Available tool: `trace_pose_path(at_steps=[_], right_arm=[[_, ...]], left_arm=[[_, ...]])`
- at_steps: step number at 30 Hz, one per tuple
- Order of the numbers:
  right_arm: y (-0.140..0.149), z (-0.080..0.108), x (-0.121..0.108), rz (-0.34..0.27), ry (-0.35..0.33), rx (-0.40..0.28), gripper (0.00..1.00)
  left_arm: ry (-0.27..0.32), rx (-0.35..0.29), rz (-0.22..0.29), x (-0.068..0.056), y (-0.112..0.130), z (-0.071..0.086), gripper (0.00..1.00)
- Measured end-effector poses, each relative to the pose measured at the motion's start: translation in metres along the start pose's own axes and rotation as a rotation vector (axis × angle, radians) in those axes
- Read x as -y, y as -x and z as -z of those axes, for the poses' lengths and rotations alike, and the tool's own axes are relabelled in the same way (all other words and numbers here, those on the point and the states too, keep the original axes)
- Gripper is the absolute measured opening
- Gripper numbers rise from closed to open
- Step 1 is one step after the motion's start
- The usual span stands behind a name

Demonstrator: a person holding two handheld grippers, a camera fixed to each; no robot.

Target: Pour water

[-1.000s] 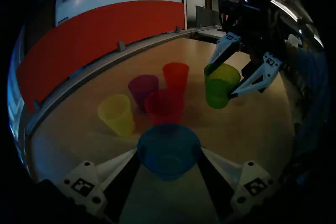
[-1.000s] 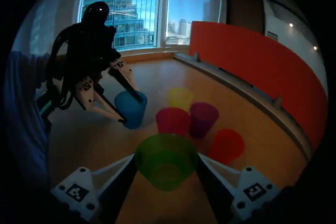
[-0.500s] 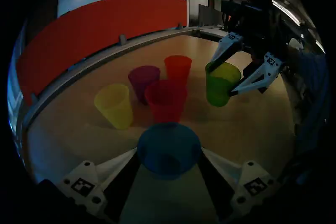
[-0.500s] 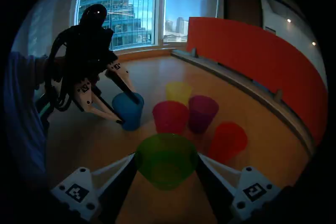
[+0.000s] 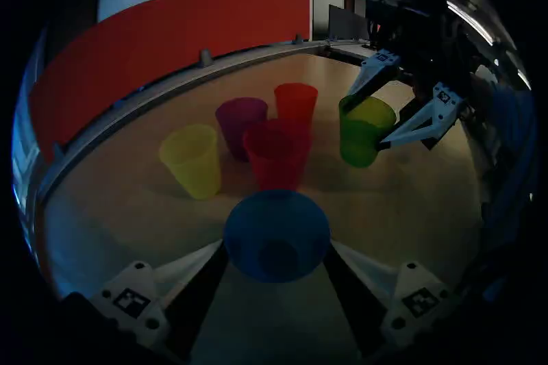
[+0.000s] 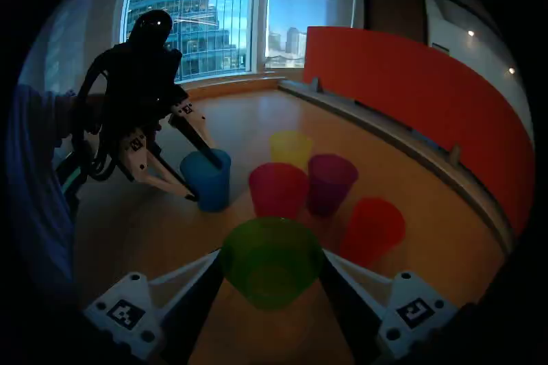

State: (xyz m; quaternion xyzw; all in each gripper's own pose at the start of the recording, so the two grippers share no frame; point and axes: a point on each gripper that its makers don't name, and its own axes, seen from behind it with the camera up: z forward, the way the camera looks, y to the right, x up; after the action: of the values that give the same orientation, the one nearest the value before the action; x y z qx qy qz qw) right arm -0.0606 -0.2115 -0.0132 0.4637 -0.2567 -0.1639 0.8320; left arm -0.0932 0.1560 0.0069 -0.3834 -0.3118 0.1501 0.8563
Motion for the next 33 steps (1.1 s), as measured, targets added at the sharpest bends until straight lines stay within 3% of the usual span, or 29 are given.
trace_pose_path(at_steps=[18, 33], right_arm=[[0.014, -0.012, 0.003, -0.026, 0.007, 0.007, 0.92], [0.023, -0.011, 0.003, -0.043, 0.017, 0.007, 0.92]], left_arm=[[-0.016, 0.028, 0.022, -0.003, 0.023, 0.014, 0.96], [-0.024, 0.016, 0.022, -0.005, 0.023, 0.021, 0.96]])
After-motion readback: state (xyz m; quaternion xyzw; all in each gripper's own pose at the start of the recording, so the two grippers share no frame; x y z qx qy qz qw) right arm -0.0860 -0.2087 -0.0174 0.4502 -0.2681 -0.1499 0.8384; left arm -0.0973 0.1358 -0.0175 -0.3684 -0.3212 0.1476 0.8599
